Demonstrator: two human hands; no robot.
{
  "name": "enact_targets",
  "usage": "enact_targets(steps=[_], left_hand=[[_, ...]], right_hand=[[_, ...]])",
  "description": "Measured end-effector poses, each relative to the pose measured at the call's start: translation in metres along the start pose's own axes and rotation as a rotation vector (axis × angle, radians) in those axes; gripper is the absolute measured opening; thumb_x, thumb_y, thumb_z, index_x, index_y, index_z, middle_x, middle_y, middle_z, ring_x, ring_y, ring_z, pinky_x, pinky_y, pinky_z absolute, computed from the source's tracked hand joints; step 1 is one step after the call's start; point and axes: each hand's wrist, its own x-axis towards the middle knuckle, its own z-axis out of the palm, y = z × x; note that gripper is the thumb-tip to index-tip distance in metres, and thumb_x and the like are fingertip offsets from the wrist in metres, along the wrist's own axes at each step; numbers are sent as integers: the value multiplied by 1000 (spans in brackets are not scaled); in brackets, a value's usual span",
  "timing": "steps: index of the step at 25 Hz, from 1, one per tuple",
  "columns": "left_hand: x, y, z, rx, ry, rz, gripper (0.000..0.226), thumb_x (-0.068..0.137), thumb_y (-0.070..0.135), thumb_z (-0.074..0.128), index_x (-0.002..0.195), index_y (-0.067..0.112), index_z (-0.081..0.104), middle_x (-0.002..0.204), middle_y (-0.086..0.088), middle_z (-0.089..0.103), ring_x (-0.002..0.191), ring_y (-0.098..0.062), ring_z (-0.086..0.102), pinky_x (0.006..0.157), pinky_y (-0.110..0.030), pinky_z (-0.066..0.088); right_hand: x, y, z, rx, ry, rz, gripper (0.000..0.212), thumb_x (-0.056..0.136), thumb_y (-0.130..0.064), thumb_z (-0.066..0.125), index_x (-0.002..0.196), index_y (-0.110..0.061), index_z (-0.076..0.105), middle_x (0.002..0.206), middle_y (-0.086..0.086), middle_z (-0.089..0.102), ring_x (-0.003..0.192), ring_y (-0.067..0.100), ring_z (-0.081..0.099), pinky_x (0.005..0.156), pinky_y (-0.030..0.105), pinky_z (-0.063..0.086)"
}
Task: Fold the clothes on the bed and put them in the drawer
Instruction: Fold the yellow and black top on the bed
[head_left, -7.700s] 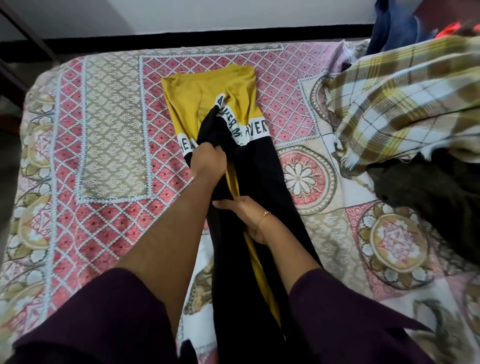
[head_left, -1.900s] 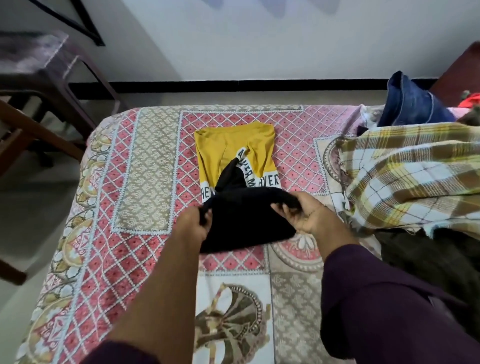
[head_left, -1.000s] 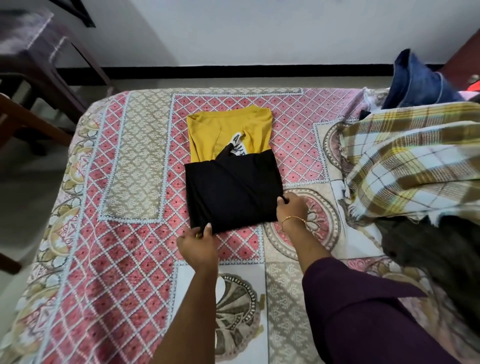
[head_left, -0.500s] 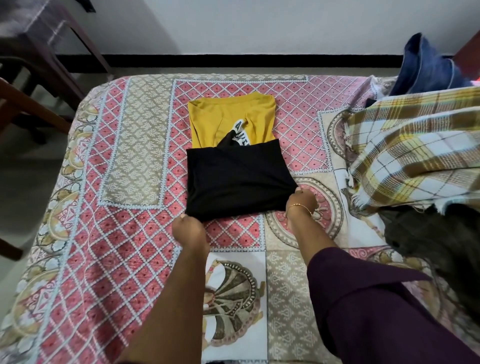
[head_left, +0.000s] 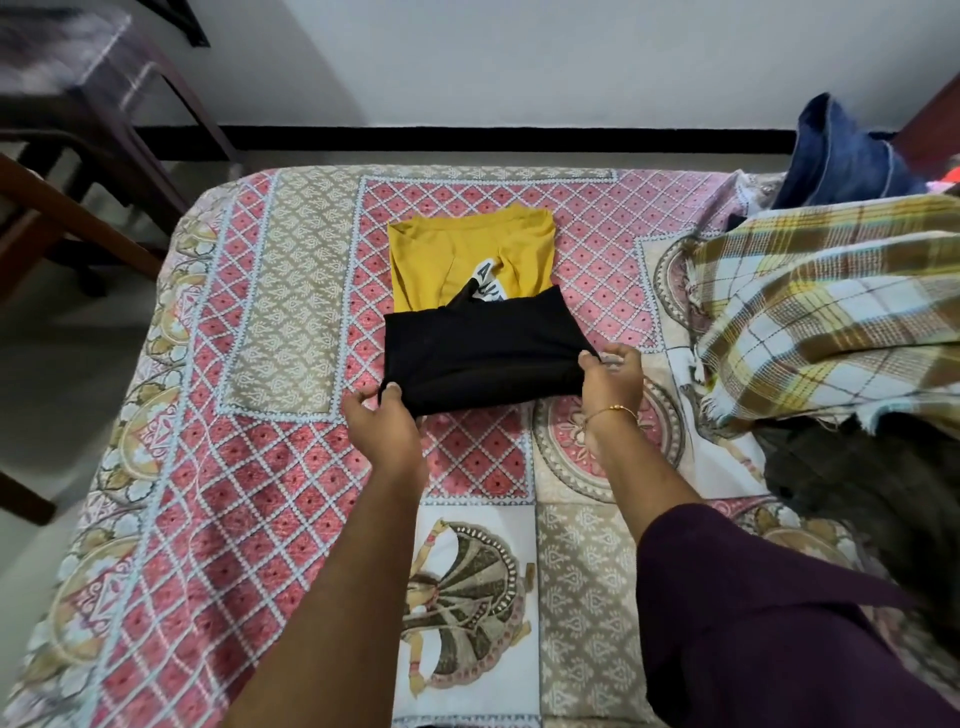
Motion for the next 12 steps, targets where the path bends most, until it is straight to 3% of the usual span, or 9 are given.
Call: enact_targets(steps=[2,6,8,12], left_hand=[[1,18,8,-72,11,15,24,91,3,49,77,23,47,77,-2,53,53,-12,44,43,-20,35],[22,62,40,-156,2,-20,12,93,8,51,82,12,55,78,-2,54,62,-13,49,43,-17,39],[43,82,60,-163,-28,-14,20,94,11,53,74,9,53,72,-1,51,59,-12,48,42,-17,41],[87,113,101,-265,-89,-30,31,93,9,56,64,7,46,73,-5,50,60,-13,52,49,-16,51]], right_hand=[[1,-18,5,129,-2,26,12,85,-7,58,83,-19,54,76,-4,50,61,10,44,58,24,39],[19,-57,28,233,-52,45,27,86,-6,57,62,-19,53,67,5,52,54,15,42,43,20,36],[33,-75,45,284,-67,72,28,87,-4,56,61,-14,51,62,6,48,48,16,41,35,16,37],[67,-105,84,448,-165,168,19,90,-9,59,72,-5,55,67,11,56,40,15,55,41,19,48]])
